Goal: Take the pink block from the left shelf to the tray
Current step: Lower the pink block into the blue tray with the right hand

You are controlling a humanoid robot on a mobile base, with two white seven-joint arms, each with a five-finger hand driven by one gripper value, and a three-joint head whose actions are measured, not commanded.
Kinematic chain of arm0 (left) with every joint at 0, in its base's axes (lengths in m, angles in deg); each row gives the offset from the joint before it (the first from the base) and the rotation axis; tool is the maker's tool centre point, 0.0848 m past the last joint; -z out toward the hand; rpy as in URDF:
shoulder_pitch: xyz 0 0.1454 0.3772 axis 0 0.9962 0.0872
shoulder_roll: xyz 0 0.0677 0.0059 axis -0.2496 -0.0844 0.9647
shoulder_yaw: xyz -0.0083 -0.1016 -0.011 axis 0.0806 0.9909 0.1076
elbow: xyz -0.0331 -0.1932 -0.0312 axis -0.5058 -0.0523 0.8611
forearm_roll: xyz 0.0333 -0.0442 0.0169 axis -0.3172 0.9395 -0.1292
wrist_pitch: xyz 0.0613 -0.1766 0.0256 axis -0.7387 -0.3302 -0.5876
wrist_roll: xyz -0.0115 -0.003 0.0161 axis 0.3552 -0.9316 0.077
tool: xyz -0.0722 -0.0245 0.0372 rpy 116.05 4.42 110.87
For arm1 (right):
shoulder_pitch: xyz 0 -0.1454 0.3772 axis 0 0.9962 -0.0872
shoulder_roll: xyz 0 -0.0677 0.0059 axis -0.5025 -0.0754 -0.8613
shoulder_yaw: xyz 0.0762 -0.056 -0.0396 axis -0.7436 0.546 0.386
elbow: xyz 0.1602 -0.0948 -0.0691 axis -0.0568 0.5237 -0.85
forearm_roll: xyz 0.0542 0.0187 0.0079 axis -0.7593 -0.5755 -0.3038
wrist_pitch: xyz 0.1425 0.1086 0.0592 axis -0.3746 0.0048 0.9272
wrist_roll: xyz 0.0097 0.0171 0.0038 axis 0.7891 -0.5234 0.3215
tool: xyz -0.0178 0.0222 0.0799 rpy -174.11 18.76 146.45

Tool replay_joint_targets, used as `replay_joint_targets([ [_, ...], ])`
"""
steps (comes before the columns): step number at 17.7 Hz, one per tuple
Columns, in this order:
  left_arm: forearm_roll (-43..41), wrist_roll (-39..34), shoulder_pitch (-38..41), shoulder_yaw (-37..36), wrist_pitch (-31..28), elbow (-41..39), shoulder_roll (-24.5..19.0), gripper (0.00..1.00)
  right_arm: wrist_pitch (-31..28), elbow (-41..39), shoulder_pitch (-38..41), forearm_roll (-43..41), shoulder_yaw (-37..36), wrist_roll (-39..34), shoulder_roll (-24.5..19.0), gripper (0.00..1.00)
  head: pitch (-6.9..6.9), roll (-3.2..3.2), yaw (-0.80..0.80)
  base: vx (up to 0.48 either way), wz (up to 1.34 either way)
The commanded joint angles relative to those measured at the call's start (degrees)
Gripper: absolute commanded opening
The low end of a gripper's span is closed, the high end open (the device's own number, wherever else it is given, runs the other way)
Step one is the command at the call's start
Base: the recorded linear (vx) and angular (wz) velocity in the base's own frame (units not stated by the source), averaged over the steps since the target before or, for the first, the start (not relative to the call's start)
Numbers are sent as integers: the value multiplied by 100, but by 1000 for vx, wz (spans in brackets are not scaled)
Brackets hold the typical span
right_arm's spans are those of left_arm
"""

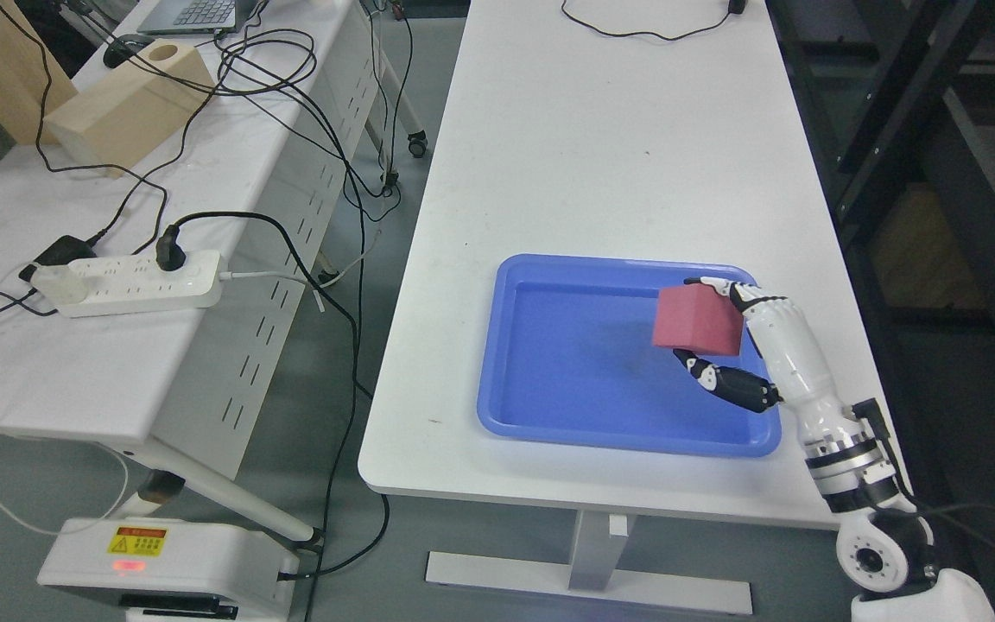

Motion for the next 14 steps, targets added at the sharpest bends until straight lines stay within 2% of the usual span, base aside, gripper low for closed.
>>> replay_joint_targets([
  [1,0,-1,114,0,-2,-100,-100,100,-88,27,86,366,379,-1326,21,18,0,0,0,60,0],
  [3,0,-1,114,0,-2,-100,-100,100,-88,44,113,780,546,-1335,12,18,0,0,0,55,0],
  [7,0,-1,114,0,-2,-100,-100,100,-88,44,174,826,591,-1344,21,19,0,0,0,46,0],
  [8,0,-1,114,0,-2,-100,-100,100,-88,35,183,808,582,-1327,12,23,0,0,0,47,0],
  [11,0,-1,114,0,-2,-100,-100,100,-210,18,210,712,547,-1239,-15,49,0,0,0,43,0],
  [14,0,-1,114,0,-2,-100,-100,100,-316,0,227,457,512,-1203,-23,66,0,0,0,26,0],
])
